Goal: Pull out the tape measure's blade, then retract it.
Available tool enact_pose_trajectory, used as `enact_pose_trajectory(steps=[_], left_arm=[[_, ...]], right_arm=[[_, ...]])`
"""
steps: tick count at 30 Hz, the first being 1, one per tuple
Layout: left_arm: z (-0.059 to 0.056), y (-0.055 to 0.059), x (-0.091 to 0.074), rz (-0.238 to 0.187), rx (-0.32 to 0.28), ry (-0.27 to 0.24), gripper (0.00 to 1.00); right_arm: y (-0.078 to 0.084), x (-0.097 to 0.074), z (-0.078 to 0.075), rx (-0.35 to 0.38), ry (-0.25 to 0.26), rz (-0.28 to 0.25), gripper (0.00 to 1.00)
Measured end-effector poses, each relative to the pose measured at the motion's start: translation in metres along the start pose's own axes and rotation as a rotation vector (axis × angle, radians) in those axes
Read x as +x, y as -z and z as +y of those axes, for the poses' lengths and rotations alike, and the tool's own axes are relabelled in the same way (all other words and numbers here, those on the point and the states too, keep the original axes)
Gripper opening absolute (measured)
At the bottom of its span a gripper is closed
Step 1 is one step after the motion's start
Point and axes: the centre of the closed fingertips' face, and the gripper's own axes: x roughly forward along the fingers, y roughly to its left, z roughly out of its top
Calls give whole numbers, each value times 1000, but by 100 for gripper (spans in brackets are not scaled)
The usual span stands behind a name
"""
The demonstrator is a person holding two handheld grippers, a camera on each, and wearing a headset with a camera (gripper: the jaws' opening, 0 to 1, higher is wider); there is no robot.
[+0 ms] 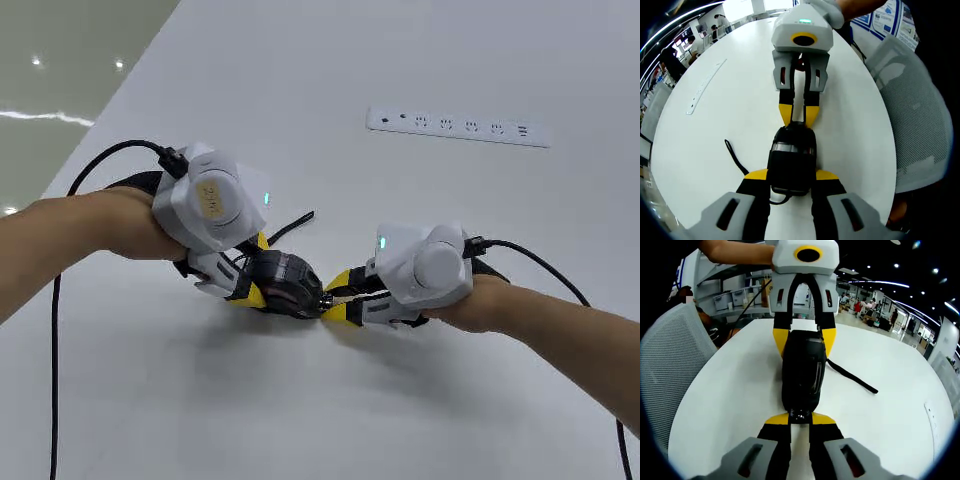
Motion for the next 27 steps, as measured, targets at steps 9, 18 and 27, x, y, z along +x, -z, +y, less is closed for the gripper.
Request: enact_pose_trajectory(steps=[9,18,27], left_arm=[[2,2,0,-2,-8,2,26],[3,4,-1,-4,-10,1,26],[3,3,0,-10,-10,-3,26]], right_arm=[[-1,-1,-2,-21,-5,15,11],[-2,-1,-3,-50,-7,29,11],[-1,0,-2,-78,-11,41,11]])
